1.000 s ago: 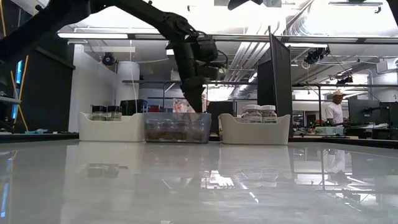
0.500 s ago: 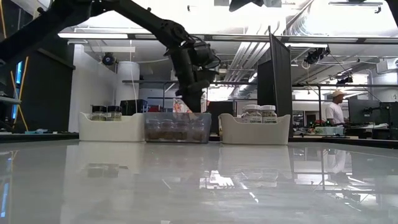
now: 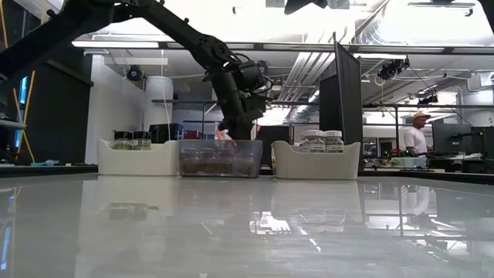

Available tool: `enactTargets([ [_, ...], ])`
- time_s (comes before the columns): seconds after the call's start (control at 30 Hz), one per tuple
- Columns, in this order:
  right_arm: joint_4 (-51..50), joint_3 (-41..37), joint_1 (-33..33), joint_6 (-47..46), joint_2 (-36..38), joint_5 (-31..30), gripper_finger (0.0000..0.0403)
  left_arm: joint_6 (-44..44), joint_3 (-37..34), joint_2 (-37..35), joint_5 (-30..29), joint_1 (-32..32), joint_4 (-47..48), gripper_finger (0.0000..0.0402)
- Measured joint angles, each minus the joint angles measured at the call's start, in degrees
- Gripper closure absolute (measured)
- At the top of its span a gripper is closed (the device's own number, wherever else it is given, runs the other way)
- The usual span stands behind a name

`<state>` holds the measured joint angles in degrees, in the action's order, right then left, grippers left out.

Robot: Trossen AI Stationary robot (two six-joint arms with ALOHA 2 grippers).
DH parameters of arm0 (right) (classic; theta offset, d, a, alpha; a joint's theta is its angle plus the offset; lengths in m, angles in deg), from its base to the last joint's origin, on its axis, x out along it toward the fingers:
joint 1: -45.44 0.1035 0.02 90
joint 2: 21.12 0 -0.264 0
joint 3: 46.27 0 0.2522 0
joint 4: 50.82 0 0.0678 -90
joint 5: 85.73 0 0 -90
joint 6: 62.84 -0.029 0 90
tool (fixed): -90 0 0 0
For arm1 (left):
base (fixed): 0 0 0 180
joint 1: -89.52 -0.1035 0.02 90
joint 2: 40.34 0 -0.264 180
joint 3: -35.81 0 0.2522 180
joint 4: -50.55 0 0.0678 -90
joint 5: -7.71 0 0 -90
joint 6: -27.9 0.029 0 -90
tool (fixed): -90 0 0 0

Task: Sort spices by type
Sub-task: Put the brown seasoning bottle into the black bin

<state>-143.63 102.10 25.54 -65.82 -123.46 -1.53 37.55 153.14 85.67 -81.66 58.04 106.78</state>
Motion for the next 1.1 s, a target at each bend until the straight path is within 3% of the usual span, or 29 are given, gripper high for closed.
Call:
enactTargets([
  [0.87,0.00,0.00,0.00,-0.02,0.00,0.00,0.0402,3.91,-0.11,0.00,0.36,3.10,0.91,0.0401],
  [1.1,0.04,0.00,0.00,-0.03,0.00,0.00,0.0402,5.19,3.39,-0.27,-4.11,1.95,4.45,0.0401],
])
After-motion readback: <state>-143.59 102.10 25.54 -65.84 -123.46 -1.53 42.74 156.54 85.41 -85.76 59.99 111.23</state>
